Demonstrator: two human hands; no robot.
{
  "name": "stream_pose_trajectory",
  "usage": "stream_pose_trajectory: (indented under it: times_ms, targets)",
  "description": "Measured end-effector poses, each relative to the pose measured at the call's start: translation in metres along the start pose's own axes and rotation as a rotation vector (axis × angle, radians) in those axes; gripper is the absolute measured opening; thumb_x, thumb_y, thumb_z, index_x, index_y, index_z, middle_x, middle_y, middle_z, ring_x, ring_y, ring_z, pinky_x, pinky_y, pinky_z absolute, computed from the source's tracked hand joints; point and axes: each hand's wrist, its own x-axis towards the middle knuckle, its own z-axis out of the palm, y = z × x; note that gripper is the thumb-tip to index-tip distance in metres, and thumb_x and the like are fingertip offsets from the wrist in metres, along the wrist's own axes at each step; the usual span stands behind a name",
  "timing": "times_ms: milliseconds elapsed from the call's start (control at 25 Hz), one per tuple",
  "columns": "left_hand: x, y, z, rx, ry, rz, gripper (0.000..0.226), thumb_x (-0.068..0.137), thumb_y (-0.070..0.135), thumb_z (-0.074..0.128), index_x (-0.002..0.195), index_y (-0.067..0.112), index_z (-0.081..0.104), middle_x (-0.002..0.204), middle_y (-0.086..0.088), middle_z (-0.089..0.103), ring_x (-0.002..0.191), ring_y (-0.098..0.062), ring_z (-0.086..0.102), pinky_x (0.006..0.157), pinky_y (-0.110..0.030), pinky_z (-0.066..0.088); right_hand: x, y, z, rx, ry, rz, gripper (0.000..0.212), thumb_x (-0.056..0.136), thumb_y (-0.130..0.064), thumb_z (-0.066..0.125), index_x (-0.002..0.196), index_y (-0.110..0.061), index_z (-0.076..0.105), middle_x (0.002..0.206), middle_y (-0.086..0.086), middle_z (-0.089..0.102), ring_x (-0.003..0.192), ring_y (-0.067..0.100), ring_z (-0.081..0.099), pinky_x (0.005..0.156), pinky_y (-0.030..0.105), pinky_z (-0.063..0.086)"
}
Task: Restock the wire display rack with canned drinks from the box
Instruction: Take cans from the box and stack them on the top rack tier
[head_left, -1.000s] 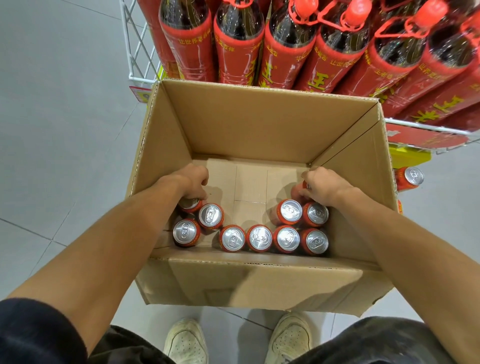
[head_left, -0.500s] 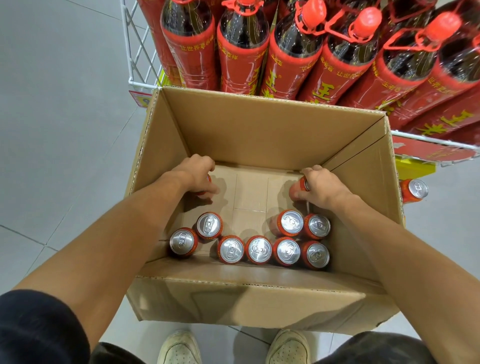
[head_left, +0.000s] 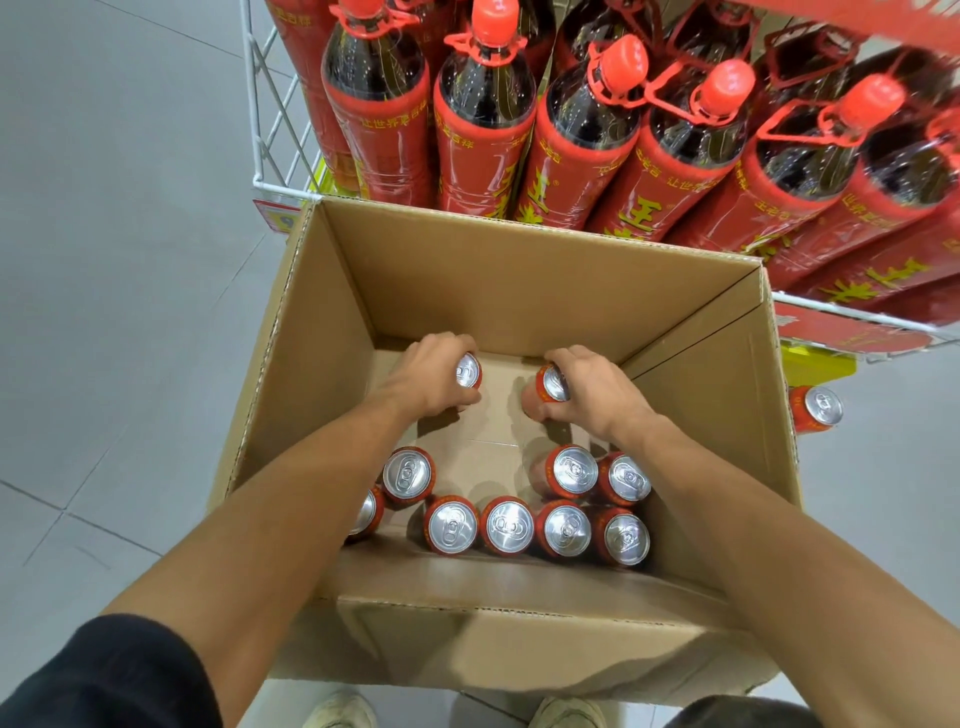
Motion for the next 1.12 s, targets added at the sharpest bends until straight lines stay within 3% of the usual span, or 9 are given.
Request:
stream_pose_trajectory:
  times_ms: [80,200,400,560,760,1040,1120]
  targets:
    - [0.000,-0.001,0.013,-0.126,0.055,0.025,0.071,0.063,0.043,0.088,0.125,0.020,0.061,0.115,-0.002,0.065,0.108,-0.027,0.061,0.087,-0.037,0.049,0.005,-0.002,0.006,0.050,-0.008,0.016,0.085,0.078,-0.048,0.084,0.146,-0.014,0.047,0.136,0.010,0.057,0.124,0.031,0.057,0.103,0.047,0.049]
    - [-0.002,-0.008,0.022,-0.237,0.103,0.062,0.068,0.060,0.036,0.093,0.119,0.021,0.062,0.109,0.002,0.068,0.101,-0.022,0.062,0.084,-0.034,0.049,0.008,-0.001,0.014,0.164,-0.012,0.069,0.091,0.076,-0.042,0.089,0.149,-0.013,0.044,0.143,0.011,0.056,0.131,0.031,0.054,0.107,0.039,0.045]
    - [-0.003,0.001,0.012,-0.427,0.128,0.036,0.058,0.056,0.030,0.093,0.107,0.022,0.068,0.097,0.006,0.072,0.091,-0.018,0.066,0.083,-0.039,0.055,0.006,-0.009,0.009,0.430,0.103,0.089,0.060,0.066,-0.041,0.091,0.117,-0.022,0.064,0.104,-0.004,0.072,0.097,0.018,0.069,0.077,0.031,0.055]
    - [-0.026,0.020,-0.051,-0.493,0.092,0.088,0.066,0.049,0.046,0.088,0.108,0.024,0.070,0.098,0.009,0.073,0.094,-0.016,0.068,0.088,-0.043,0.056,-0.030,-0.028,-0.038,0.611,0.276,0.077,0.055,0.064,-0.040,0.093,0.114,-0.028,0.070,0.101,-0.014,0.073,0.093,0.005,0.068,0.085,0.026,0.055]
    - [-0.103,0.086,-0.208,-0.605,0.069,0.176,0.072,0.051,0.043,0.092,0.113,0.015,0.069,0.103,-0.001,0.075,0.099,-0.023,0.072,0.091,-0.048,0.057,-0.115,-0.079,-0.184,0.720,0.324,-0.027,0.058,0.065,-0.045,0.092,0.117,-0.033,0.072,0.106,-0.020,0.076,0.101,-0.004,0.069,0.091,0.026,0.055]
    - [-0.246,0.238,-0.512,-0.679,0.048,0.218,0.065,0.049,0.034,0.099,0.103,0.013,0.070,0.101,-0.004,0.079,0.098,-0.017,0.074,0.098,-0.053,0.054,-0.266,-0.174,-0.501,0.931,0.363,-0.116,0.046,0.074,-0.013,0.092,0.116,-0.017,0.073,0.104,-0.014,0.078,0.098,-0.005,0.071,0.087,0.019,0.053]
    - [-0.283,0.279,-0.596,-0.638,0.054,0.234,0.067,0.051,0.037,0.098,0.107,0.013,0.069,0.102,0.000,0.078,0.100,-0.017,0.074,0.097,-0.051,0.055,-0.303,-0.197,-0.585,0.904,0.378,-0.141,0.045,0.076,-0.018,0.092,0.117,-0.019,0.073,0.108,-0.012,0.078,0.105,-0.002,0.071,0.093,0.024,0.054]
